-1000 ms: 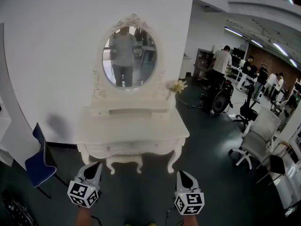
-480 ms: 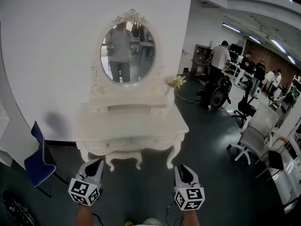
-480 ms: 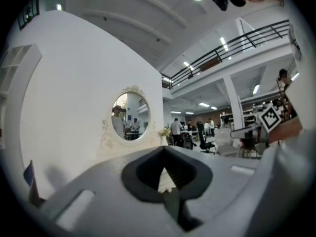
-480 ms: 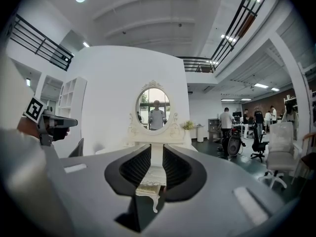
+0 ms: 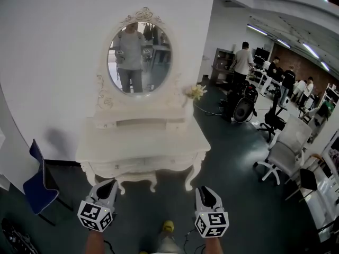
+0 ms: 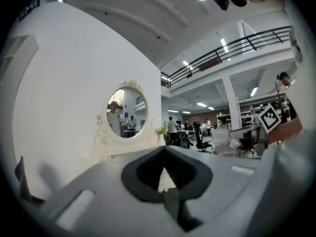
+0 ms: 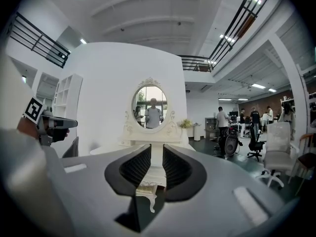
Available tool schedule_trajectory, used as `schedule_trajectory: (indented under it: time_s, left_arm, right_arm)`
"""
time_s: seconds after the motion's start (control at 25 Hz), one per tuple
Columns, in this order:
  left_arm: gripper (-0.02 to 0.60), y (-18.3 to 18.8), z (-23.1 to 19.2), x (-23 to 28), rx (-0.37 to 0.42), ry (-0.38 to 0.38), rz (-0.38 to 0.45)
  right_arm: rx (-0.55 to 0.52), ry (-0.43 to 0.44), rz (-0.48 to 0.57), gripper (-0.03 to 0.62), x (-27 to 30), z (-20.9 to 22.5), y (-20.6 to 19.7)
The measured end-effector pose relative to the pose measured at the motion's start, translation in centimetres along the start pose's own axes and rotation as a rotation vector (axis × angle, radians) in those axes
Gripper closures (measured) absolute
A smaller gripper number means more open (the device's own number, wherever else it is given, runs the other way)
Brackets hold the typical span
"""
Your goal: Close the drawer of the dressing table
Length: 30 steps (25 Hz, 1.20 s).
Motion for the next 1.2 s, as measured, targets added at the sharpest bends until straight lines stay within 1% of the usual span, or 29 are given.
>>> schedule_trajectory:
  time_s: [0.16, 0.28, 0.56, 0.68, 0.92, 1.0, 1.12, 1.2]
  left_arm:
    - [0.583, -0.3, -0.2, 3.6, 0.002, -0.007, -0.002]
    - [0.583, -0.9, -0.4, 6.2, -0.004, -0.006, -0.020]
    - [0.583, -2.1, -1.8, 14.0, -0.015, 0.008, -0.048]
    - [0.583, -2.3, -2.4, 18.2, -0.013, 0.018, -0.058]
    - [0.583, -1.6, -2.8, 26.2, -0.025, 0.049, -0.070]
    - [0.583, -1.4, -2.7, 28.1, -0.033, 0.056, -0.071]
    - [0.583, -1.7, -2.6, 30.4, -0.028, 0.063, -0.097]
    - [0.583, -1.9, -2.9, 31.6, -0.031, 0.066, -0.112]
  right_arm:
    - [0.014, -0.017, 0.012, 0.534, 2.5, 2.4, 0.1]
    - [0.014, -0.010, -0.008, 0.534, 4.8, 4.0, -0.3]
    - [0.027, 0.008, -0.038, 0.534, 12.3, 8.8, -0.9]
    - [0.015, 0.025, -0.045, 0.534, 16.3, 11.3, -0.4]
    - [0.036, 0.076, -0.059, 0.534, 23.9, 16.3, 0.9]
    - [0.035, 0.091, -0.062, 0.534, 25.9, 17.6, 1.1]
    - [0.050, 0.110, -0.068, 0.534, 28.4, 18.9, 1.1]
    - [0.039, 0.118, -0.076, 0.534, 29.7, 19.4, 1.1]
Point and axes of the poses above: the fingertips, and each gripper's own axes: x forward along the fingers, z to its right, y out of its top, the point moved 5 cm from there along -x, backward along the fingers, and after that the axes turned 7 degrees about y, right-handed, at the moved point
